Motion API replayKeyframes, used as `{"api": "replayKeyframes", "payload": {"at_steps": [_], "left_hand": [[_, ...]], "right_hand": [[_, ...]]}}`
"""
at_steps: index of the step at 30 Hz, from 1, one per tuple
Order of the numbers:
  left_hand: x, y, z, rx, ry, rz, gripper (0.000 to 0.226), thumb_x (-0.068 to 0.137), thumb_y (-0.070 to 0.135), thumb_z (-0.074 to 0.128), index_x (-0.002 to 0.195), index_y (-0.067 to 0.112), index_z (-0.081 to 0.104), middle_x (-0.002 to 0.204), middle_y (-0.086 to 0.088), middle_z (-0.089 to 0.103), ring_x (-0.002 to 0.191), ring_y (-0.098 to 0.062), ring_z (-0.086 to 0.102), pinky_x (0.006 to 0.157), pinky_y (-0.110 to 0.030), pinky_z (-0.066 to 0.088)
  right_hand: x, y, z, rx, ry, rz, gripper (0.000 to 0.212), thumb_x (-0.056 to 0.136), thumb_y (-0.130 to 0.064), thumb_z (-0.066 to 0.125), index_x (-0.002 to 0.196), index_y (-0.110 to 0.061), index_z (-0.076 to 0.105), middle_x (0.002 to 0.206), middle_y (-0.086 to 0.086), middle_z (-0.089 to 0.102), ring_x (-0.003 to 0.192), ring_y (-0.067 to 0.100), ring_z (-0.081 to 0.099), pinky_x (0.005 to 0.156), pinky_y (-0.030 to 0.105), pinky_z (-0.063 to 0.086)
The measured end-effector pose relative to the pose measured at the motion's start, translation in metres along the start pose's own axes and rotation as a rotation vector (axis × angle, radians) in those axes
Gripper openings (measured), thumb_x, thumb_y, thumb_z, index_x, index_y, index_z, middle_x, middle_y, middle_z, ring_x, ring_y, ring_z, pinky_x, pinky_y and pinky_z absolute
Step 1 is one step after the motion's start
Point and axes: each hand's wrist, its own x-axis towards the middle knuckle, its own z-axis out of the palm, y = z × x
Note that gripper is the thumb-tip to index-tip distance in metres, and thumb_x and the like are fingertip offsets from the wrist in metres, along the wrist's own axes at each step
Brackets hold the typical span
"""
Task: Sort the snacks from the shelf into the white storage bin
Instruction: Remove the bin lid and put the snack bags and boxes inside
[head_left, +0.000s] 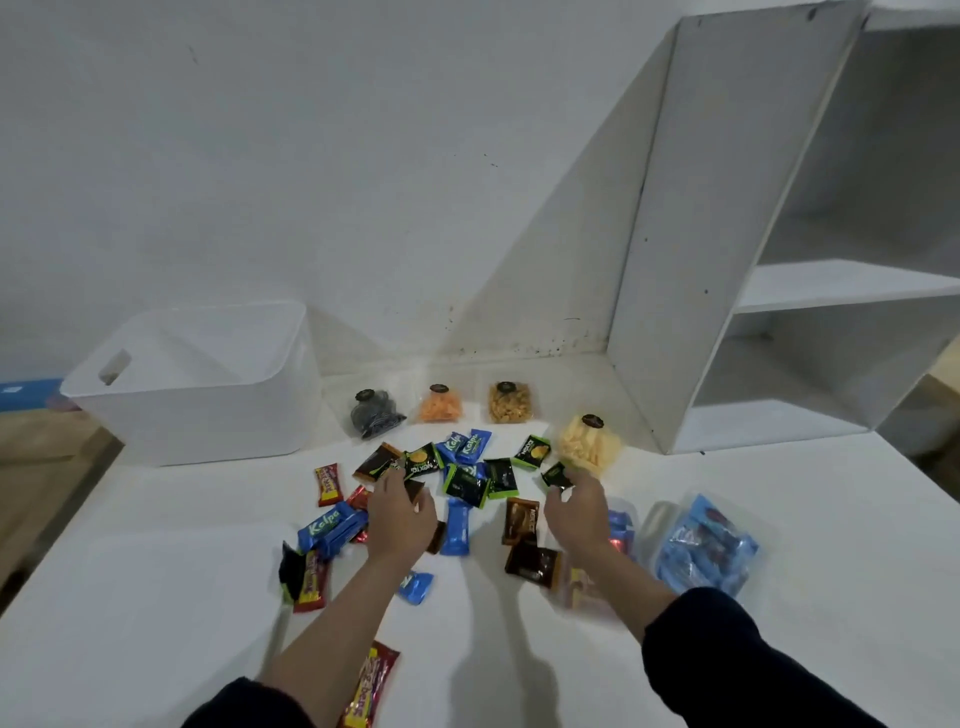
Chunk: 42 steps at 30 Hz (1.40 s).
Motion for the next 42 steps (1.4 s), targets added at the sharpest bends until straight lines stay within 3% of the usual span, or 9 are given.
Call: {"api": "replayKeyframes", "payload": {"at_steps": [5,8,12,16,22,30,34,38,42], "left_hand": [[0.064,0.001,0.007,0.101,-0.029,0.034,0.029,0.090,0.020,0.054,0.110,-0.001,0.056,0.112,-0.017,0.057,0.112,-0.034,0.050,0.090,-0.039,0.042],[0.111,0.000,0.008,0.150,-0.029,-0.075,0.048,0.090,0.027,0.054,0.128,-0.002,0.048,0.127,-0.022,0.049,0.119,-0.037,0.046,0.100,-0.044,0.041],[0.177,-0.013,0.012,0.200,-0.011,-0.174,0.052,0.088,0.032,0.057,0.125,-0.003,0.046,0.126,-0.027,0.048,0.118,-0.042,0.043,0.098,-0.045,0.039],[0.237,-0.028,0.024,0.097,0.010,-0.448,0.079,0.086,0.045,0.060,0.137,-0.006,0.028,0.137,-0.029,0.035,0.125,-0.044,0.037,0.100,-0.049,0.037],[0.267,-0.050,0.053,0.017,0.028,-0.566,0.091,0.080,0.033,0.070,0.146,0.003,0.014,0.142,-0.027,0.028,0.127,-0.046,0.036,0.103,-0.052,0.039],[0.247,-0.032,0.041,-0.147,0.096,-0.525,0.094,0.064,0.007,0.082,0.137,0.000,0.024,0.135,-0.028,0.032,0.117,-0.045,0.045,0.096,-0.046,0.047],[0.224,-0.023,0.020,-0.172,0.095,-0.304,0.081,0.063,0.002,0.081,0.126,-0.002,0.031,0.131,-0.024,0.031,0.114,-0.036,0.044,0.092,-0.040,0.047],[0.206,-0.014,-0.005,-0.221,0.005,-0.183,0.089,0.059,0.012,0.087,0.124,0.004,0.027,0.129,-0.018,0.029,0.119,-0.025,0.042,0.094,-0.028,0.043],[0.191,0.002,-0.034,-0.307,-0.046,-0.128,0.104,0.043,0.041,0.094,0.119,0.028,0.024,0.129,-0.007,0.029,0.117,-0.020,0.044,0.094,-0.036,0.049]], "right_hand": [[0.071,-0.002,-0.005,-0.004,0.043,0.128,0.047,0.085,-0.016,0.056,0.130,-0.005,0.047,0.128,0.020,0.049,0.110,0.036,0.054,0.093,0.042,0.049],[0.111,-0.002,0.000,-0.064,0.119,0.253,0.048,0.087,-0.023,0.057,0.130,-0.003,0.047,0.130,0.023,0.043,0.121,0.040,0.043,0.098,0.042,0.041],[0.161,0.002,0.013,-0.130,0.204,0.433,0.062,0.090,-0.044,0.054,0.130,0.002,0.041,0.132,0.028,0.044,0.124,0.042,0.041,0.101,0.043,0.036],[0.197,0.010,0.032,-0.149,0.247,0.606,0.078,0.086,-0.056,0.052,0.135,0.002,0.033,0.137,0.027,0.039,0.128,0.040,0.036,0.106,0.045,0.030],[0.218,0.009,0.053,-0.093,0.320,0.732,0.076,0.078,-0.041,0.062,0.135,-0.005,0.028,0.138,0.024,0.028,0.124,0.042,0.033,0.104,0.047,0.033],[0.204,0.009,0.021,-0.105,0.205,0.683,0.117,0.045,-0.051,0.089,0.134,0.005,0.036,0.138,0.021,0.041,0.128,0.034,0.040,0.102,0.041,0.039],[0.215,0.032,0.010,-0.017,0.166,0.613,0.112,0.011,-0.054,0.087,0.104,0.001,0.057,0.107,0.018,0.063,0.097,0.035,0.062,0.082,0.045,0.056],[0.191,-0.019,0.002,0.077,0.134,0.408,0.096,0.034,-0.045,0.092,0.107,0.001,0.051,0.103,0.016,0.062,0.089,0.029,0.062,0.069,0.040,0.056],[0.150,-0.084,0.003,0.173,0.060,0.188,0.086,0.056,-0.028,0.091,0.118,-0.004,0.037,0.103,0.009,0.050,0.092,0.023,0.050,0.074,0.034,0.044]]}}
